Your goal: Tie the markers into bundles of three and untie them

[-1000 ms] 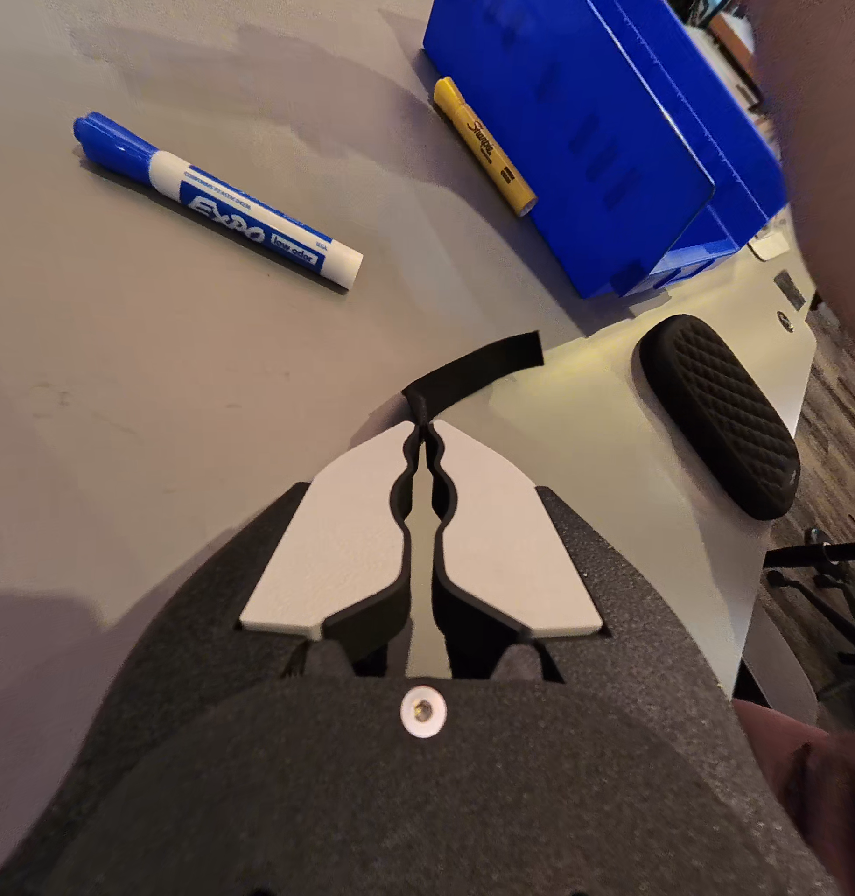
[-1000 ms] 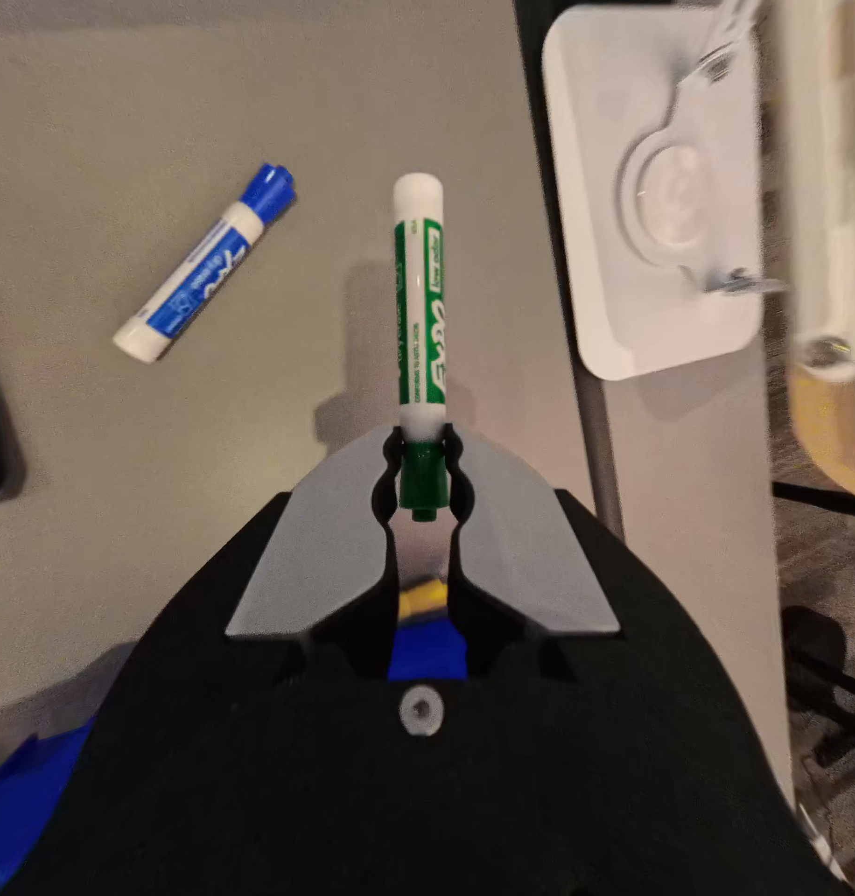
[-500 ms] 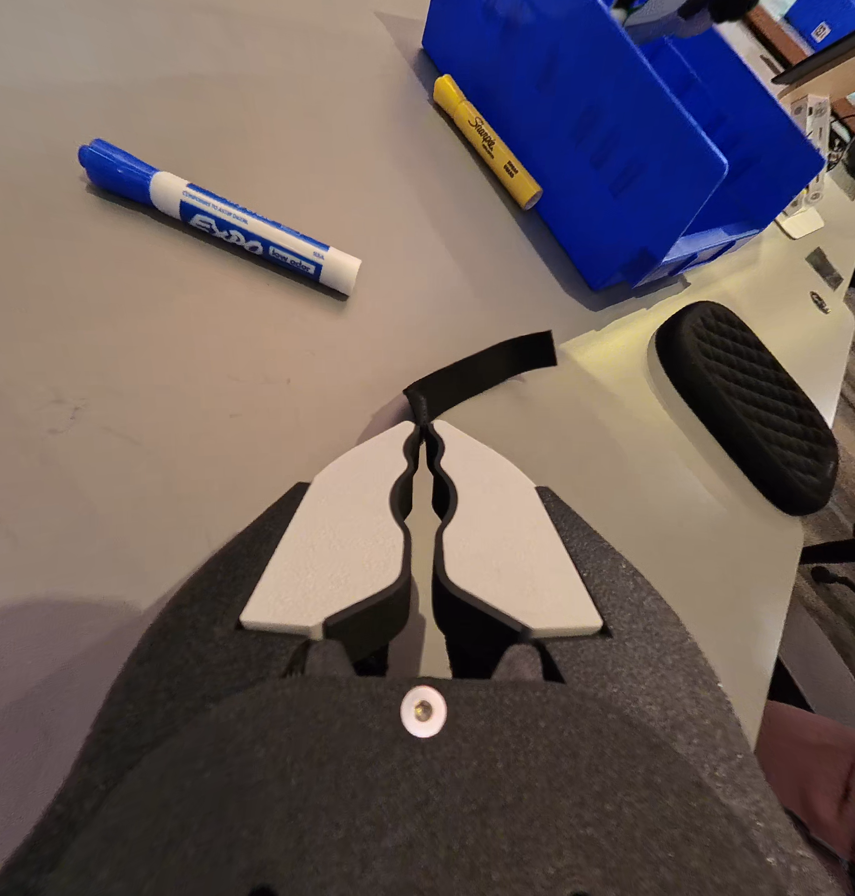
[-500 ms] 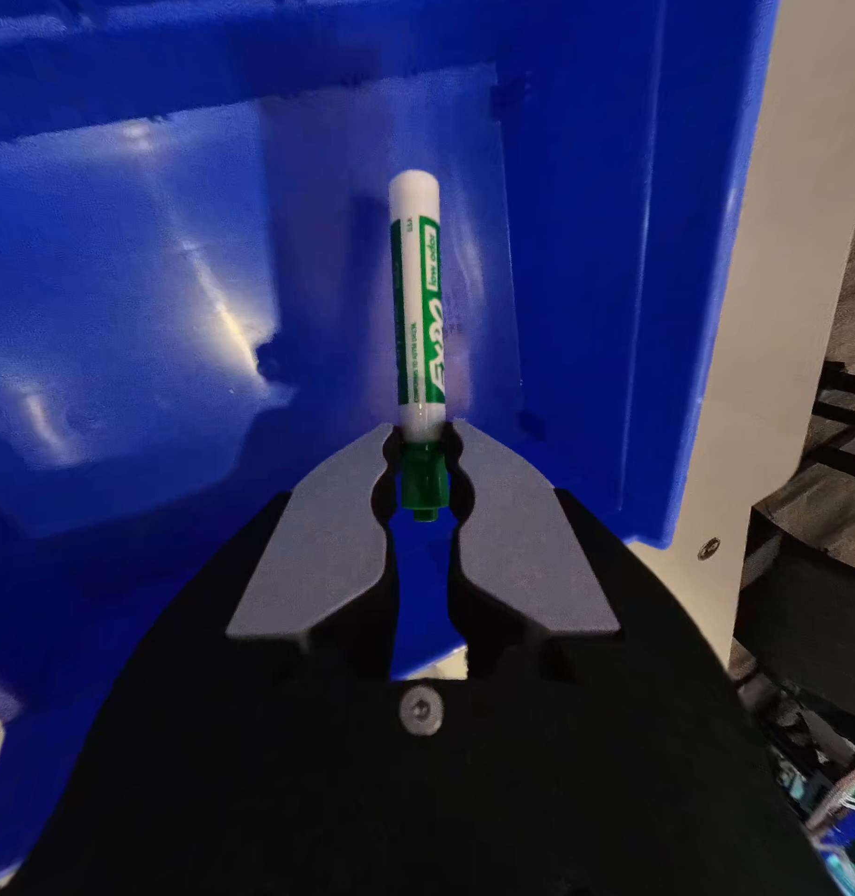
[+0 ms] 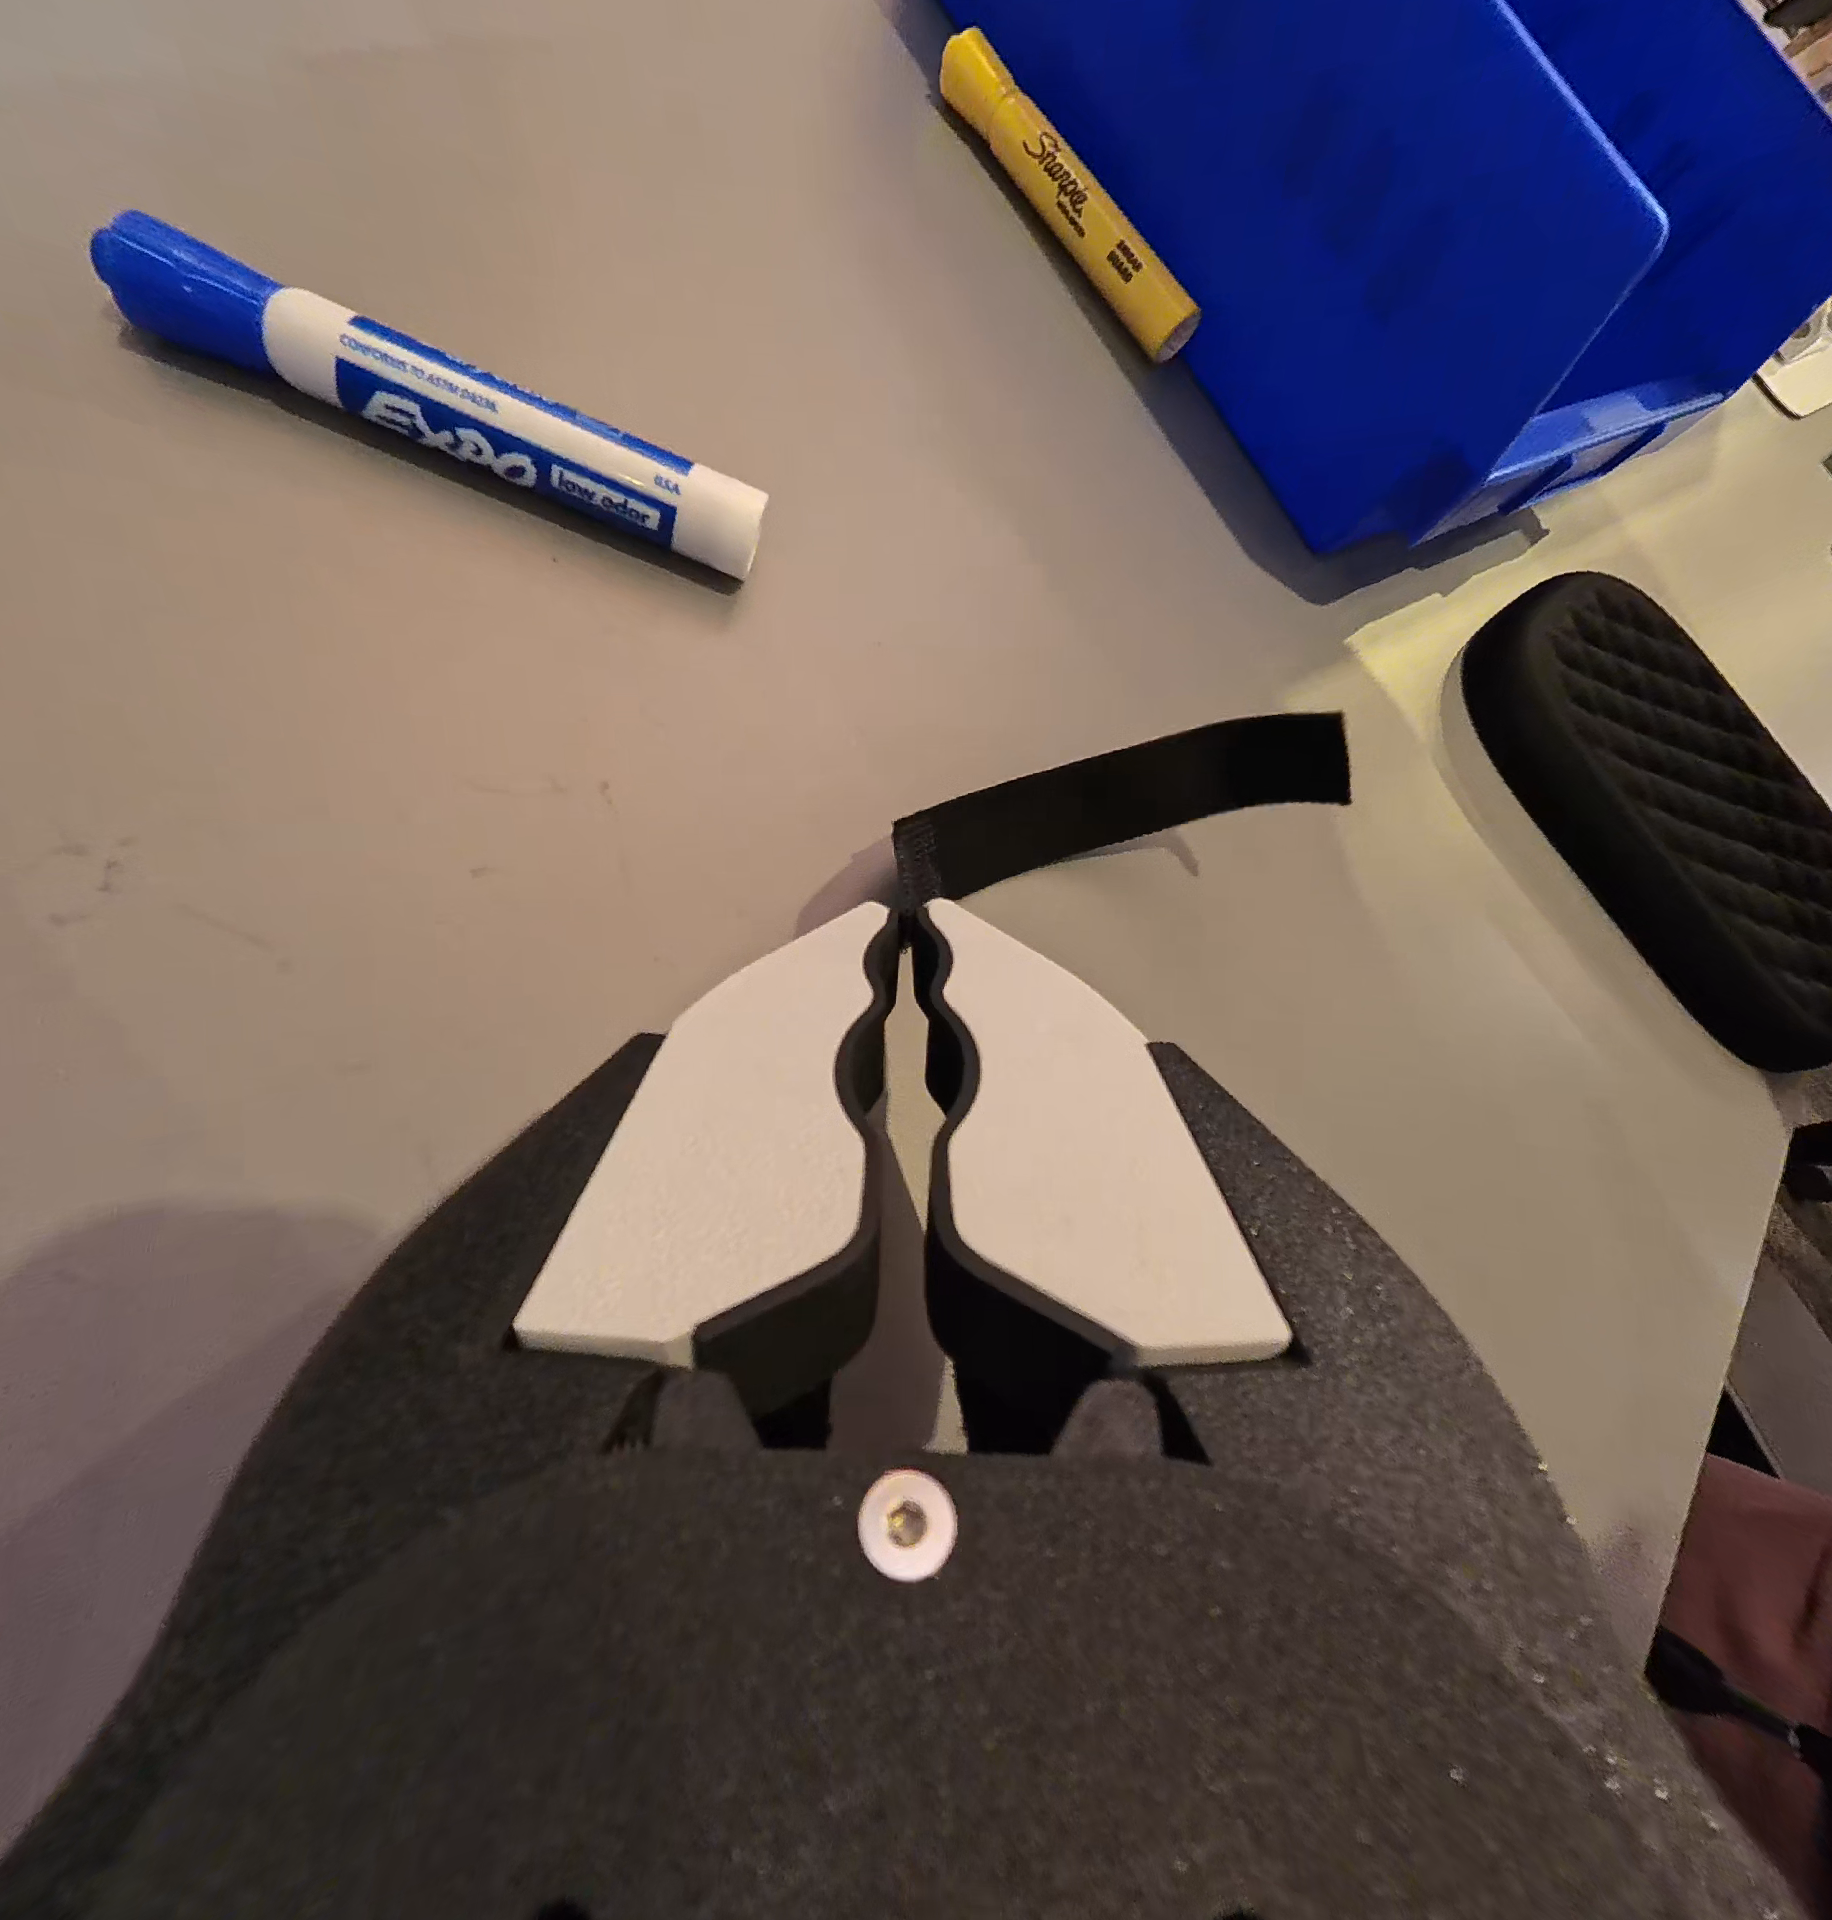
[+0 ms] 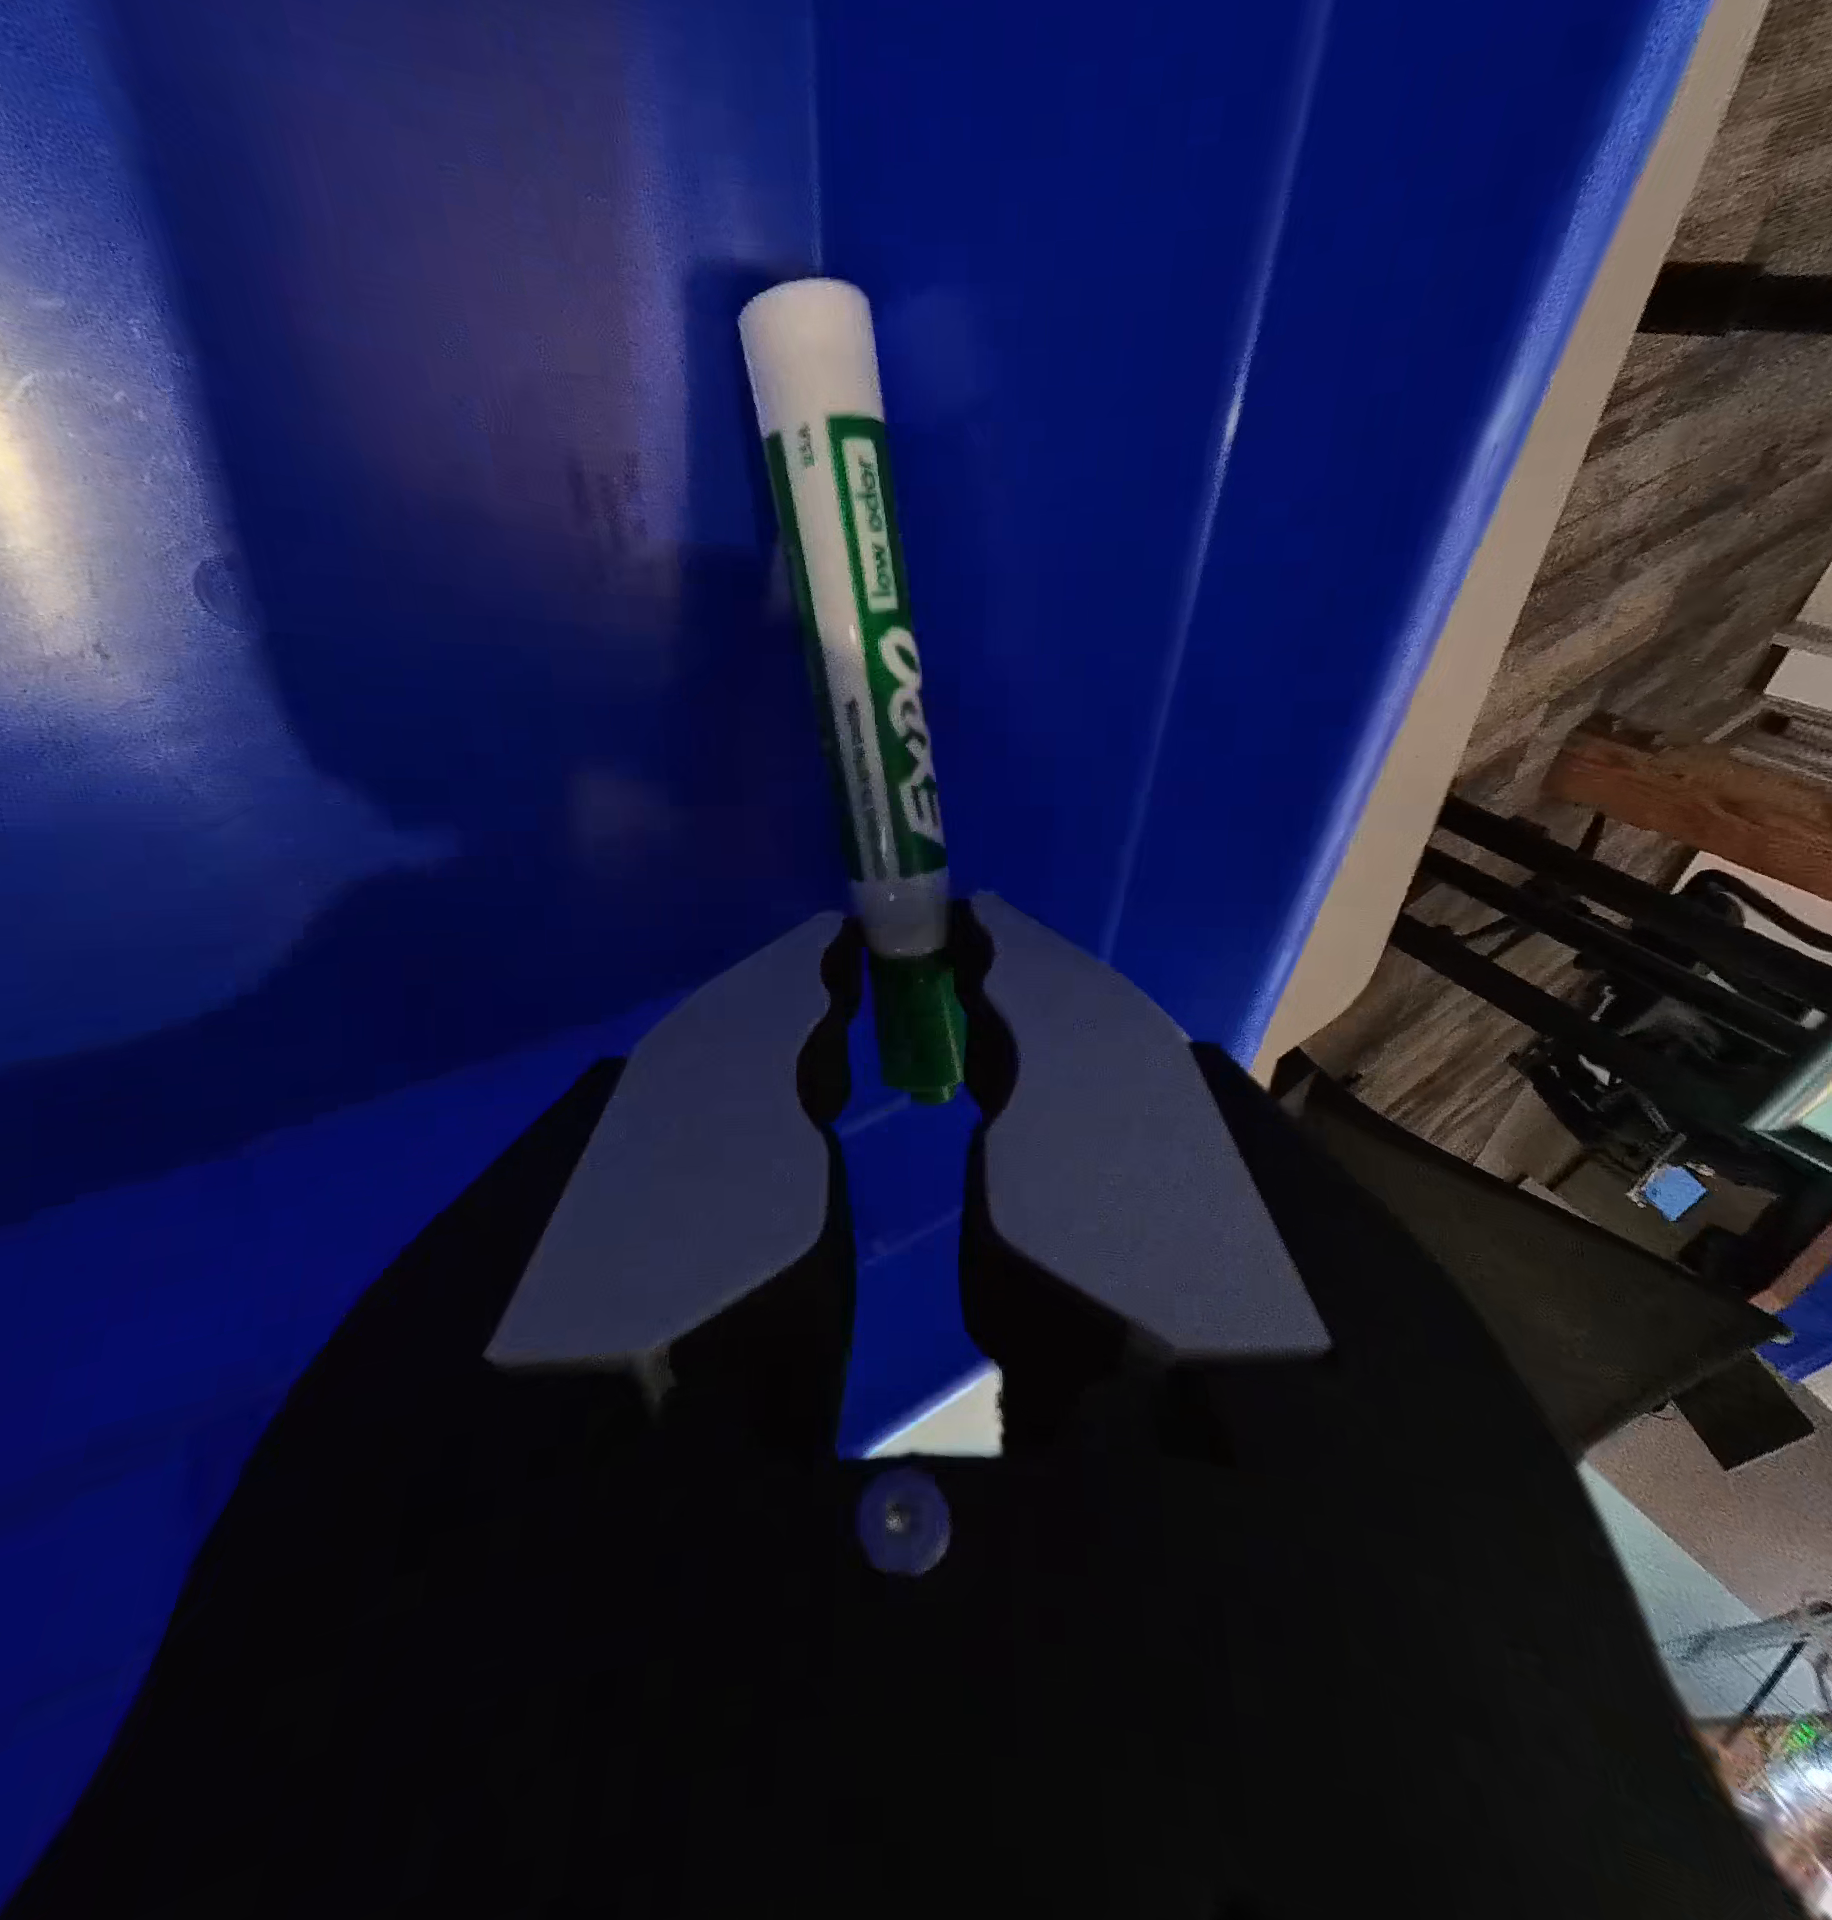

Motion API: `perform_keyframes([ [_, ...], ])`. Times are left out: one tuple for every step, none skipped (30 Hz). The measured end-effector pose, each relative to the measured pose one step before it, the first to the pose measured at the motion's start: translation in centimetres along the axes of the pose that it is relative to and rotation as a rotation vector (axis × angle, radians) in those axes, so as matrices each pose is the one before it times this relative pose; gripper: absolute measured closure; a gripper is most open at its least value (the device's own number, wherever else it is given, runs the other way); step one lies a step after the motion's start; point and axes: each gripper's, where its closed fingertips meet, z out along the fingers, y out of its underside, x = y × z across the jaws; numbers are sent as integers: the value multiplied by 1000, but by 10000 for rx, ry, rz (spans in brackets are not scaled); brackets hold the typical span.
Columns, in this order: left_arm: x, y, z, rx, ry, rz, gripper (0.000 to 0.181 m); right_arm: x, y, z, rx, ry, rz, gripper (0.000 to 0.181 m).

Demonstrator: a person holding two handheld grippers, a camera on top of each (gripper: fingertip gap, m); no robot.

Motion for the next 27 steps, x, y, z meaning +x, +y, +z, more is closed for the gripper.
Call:
perform_keyframes([
  [-3, 19, 10, -19, -3, -2, 180, 98, 92, 290, -170, -31, -83, 162],
  [32, -14, -4, 11, 0, 11, 180, 105, 29, 284, -153, -4, -67, 162],
  [25, -1, 14, -3, -6, 21, 180, 204, -43, 245, -105, 62, -1, 162],
  [1, 65, 25, -36, -14, 29, 180, -39, -107, 208, -43, -96, 102, 162],
  [2, 47, 25, -28, -15, 31, 180, -111, -192, 172, 36, -118, 88, 162],
  [-7, 75, 38, -39, -13, 17, 180, 116, -78, 120, 23, 56, -22, 162],
  [-16, 75, 46, -55, 0, -6, 180, 180, 44, 114, -15, 67, 37, 162],
  [55, 12, 37, -8, 39, -20, 180, 54, 27, 49, -18, -43, 144, 162],
  [85, -24, 28, 8, 49, -13, 180, -131, -140, -37, 38, -83, 29, 162],
  [51, 30, 10, -22, 26, 4, 180, -188, -366, -103, 151, 4, -157, 162],
  [70, 18, -16, -13, 26, 17, 180, -247, -545, -105, 271, 2, -164, 162],
  [80, -12, -33, 14, 27, 16, 180, -286, -444, -32, 201, -75, -64, 162],
  [53, -53, -45, 28, 7, 19, 180, -186, -151, 61, 0, -37, -39, 162],
  [9, -51, -28, 16, -16, 21, 180, 13, 23, 112, -109, 100, -74, 162],
  [43, -32, -19, 8, 3, 27, 180, 20, -1, 110, -83, 120, -39, 162],
  [33, -9, -9, -4, 4, 30, 180, 29, -69, 78, -17, 109, 42, 161],
  [-18, 31, -6, -18, -25, 21, 180, 203, -167, 3, 54, 221, 100, 157],
  [-33, 21, -17, -6, -23, 13, 180, 192, -150, -150, 74, 187, 97, 152],
  [-12, -7, -26, 10, 2, -3, 180, -53, -108, -363, 96, 7, 74, 148],
  [-2, -51, -54, 31, 13, -29, 180, 60, -111, -560, 137, 67, 55, 147],
  [24, -79, -62, 46, 26, -26, 180, 260, -93, -771, 164, 187, 48, 144],
  [15, -62, -58, 28, 18, -9, 180, 200, -66, -991, 147, 98, 114, 144],
  [-6, -86, -57, 30, -1, 4, 180, 194, -144, -1262, 110, 64, 236, 144],
  [-39, -91, -66, 43, -23, 7, 180, 205, -447, -1565, 194, 100, 373, 145],
  [-98, -103, -81, 57, -47, 0, 180, -18, -882, -1798, 307, -1, 599, 146],
  [-129, -84, -95, 52, -60, -7, 180, -224, -1220, -1917, 281, -21, 888, 147],
  [-129, -63, -92, 41, -44, -17, 180, -725, -1584, -1863, 304, -168, 1077, 148],
])
